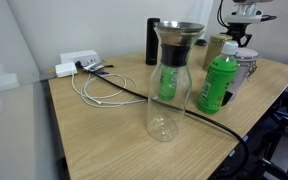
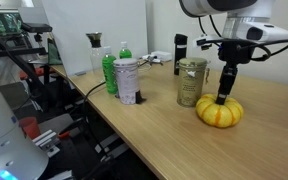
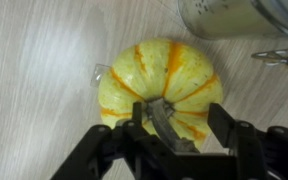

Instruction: Move the pumpkin to the left

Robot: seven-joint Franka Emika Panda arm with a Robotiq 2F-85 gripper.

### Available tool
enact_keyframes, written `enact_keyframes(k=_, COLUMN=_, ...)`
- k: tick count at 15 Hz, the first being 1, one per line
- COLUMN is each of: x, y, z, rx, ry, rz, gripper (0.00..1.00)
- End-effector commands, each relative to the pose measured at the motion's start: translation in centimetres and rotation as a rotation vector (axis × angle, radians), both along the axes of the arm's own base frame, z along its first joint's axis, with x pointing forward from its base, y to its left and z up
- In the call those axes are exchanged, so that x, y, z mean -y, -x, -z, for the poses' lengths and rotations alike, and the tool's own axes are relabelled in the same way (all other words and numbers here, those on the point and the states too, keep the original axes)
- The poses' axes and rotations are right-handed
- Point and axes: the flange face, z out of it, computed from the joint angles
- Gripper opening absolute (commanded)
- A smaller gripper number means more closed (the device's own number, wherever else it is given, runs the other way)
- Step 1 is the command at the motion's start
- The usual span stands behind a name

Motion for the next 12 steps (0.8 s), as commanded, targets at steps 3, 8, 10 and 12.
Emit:
enact_keyframes(k=3, x=0.28, y=0.02, z=0.08, rx=-0.001, ry=0.014, rz=0.018, gripper=0.25)
enact_keyframes(k=8, x=0.65, y=0.25, z=0.0, rx=-0.006, ry=0.017, rz=0.023, gripper=0.08)
enact_keyframes(k=10, x=0.77, y=0.36, z=0.01, rx=-0.011, ry=0.017, rz=0.027, gripper=0.08)
enact_keyframes(k=12, x=0.93, y=0.49, z=0.01, rx=-0.014, ry=0.019, rz=0.035, gripper=0.08)
